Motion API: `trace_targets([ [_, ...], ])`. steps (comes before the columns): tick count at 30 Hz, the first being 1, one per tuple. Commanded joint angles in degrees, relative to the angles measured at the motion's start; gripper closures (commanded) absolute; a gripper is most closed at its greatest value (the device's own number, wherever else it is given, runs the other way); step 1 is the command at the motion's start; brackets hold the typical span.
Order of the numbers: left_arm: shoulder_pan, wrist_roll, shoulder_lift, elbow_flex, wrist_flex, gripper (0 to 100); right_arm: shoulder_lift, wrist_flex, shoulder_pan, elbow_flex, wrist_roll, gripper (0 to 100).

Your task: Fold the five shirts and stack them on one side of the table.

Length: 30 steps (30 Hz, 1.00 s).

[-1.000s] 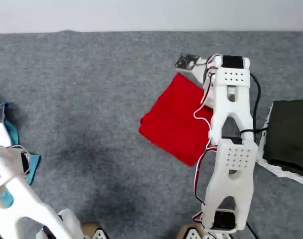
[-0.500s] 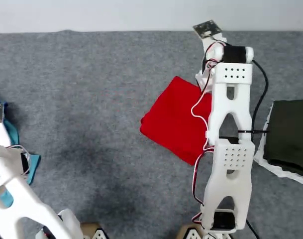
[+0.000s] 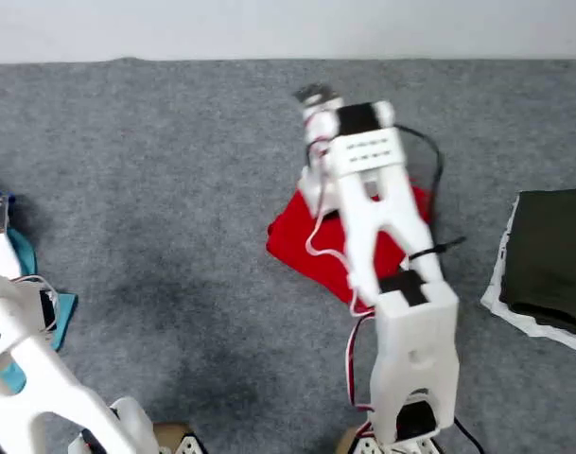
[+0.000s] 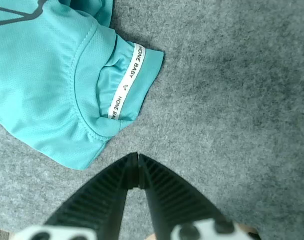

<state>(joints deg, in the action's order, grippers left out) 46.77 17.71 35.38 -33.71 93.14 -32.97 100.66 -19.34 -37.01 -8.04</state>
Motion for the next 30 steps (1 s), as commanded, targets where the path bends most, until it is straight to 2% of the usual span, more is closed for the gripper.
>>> trace_targets([
  [1, -0.18, -0.53, 0.97, 0.13, -0.88, 99, 2.42, -0.04, -5.32, 2.11, 2.46, 98.9],
  [5, -0.18, -0.53, 0.97, 0.13, -0.88, 99, -3.82, -7.08, -8.66, 2.2, 3.69, 98.9],
  [10, -0.18, -0.53, 0.97, 0.04, -0.88, 99, -10.07, -14.99, -9.19, 0.7, 4.31, 98.9],
  [13, -0.18, -0.53, 0.97, 0.04, -0.88, 99, -9.36, -13.14, -9.27, -3.25, 4.31, 98.9],
  [23, -0.18, -0.53, 0.88, 0.04, -0.88, 99, -6.73, 2.24, -7.69, -19.78, 4.4, 98.9],
  [30, -0.18, -0.35, 0.97, 0.04, -0.88, 99, -6.9, 2.15, 1.45, -20.57, 14.24, 98.7],
])
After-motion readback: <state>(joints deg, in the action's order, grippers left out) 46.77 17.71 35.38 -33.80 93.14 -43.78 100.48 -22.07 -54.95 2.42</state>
